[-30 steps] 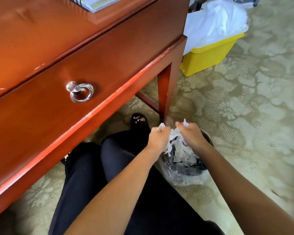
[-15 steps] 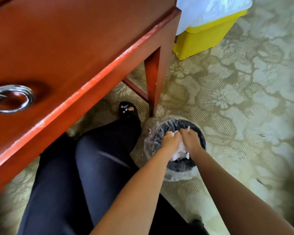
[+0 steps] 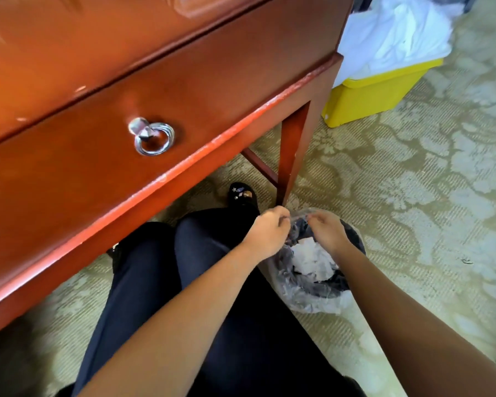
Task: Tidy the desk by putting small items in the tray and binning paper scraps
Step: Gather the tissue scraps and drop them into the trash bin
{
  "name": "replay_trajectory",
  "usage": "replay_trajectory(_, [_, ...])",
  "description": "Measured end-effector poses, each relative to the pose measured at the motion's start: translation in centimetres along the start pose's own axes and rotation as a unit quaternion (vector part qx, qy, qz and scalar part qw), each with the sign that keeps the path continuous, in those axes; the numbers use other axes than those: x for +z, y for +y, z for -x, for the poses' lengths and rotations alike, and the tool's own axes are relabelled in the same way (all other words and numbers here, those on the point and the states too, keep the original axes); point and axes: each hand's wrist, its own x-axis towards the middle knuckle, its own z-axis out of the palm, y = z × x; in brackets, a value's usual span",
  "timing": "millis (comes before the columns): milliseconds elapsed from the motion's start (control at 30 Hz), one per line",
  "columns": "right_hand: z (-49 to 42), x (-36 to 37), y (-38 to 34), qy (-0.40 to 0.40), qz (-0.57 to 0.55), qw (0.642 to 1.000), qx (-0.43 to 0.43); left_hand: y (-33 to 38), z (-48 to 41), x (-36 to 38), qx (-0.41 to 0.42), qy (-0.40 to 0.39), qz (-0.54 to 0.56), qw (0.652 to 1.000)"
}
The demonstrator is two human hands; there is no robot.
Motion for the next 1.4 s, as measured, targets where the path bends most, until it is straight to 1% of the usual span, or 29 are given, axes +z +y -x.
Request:
replay_trajectory(67, [0.6, 0.6, -1.7, -0.023, -0.013, 0.999, -0.018, -0.9, 2.0, -2.1, 0.016, 0.038, -0.018, 0.999])
replay_trajectory(167, [2.1, 2.1, -4.4, -0.056, 0.008, 0.995, -0.076, -2.7, 5.0, -5.1, 0.026, 0.089, -0.061, 0.994])
replay_trajectory(267, [3.4, 4.2, -6.1, -0.063, 0.035, 0.989, -0.128, -4.9, 7.6, -7.6, 0.012, 0.133, -0.078, 0.988])
replay_trajectory(333, [4.4, 6.2, -7.0, -0.079, 0.052, 0.982, -0.161, -6.8, 9.6, -9.3, -0.011, 0.168, -0.085, 0.982])
replay_trajectory(467, [6.4, 9.3, -8.9, -0.111, 0.067, 0.971, -0.202, -9.5, 13.2, -11.4, -0.048, 0.203, -0.068, 0.976])
replay_trajectory(600, [8.9, 11.4, -11.1, -0.158, 0.113, 0.948, -0.253, -11.1, 16.6, -12.4, -0.049, 0.210, -0.057, 0.975])
replay_trajectory(667, [10.3, 12.1, -12.4, -0.182, 0.149, 0.929, -0.286, -11.5, 18.2, -13.1, -0.048, 0.191, -0.071, 0.978])
replay_trajectory(767, [12.8, 12.5, -14.5, -0.221, 0.206, 0.894, -0.332, -11.6, 20.7, -13.8, -0.041, 0.140, -0.092, 0.985])
replay_trajectory(933, [18.5, 11.9, -18.2, -0.262, 0.327, 0.824, -0.382, -10.9, 26.2, -15.6, -0.013, 0.114, -0.119, 0.986])
replay_trajectory(1133, [26.1, 11.4, -22.6, -0.264, 0.398, 0.743, -0.468, -9.6, 33.7, -18.5, 0.018, 0.148, -0.159, 0.976])
replay_trajectory(1400, [35.1, 12.4, -29.9, -0.299, 0.393, 0.653, -0.574, -6.9, 43.3, -24.4, 0.030, 0.227, -0.176, 0.957])
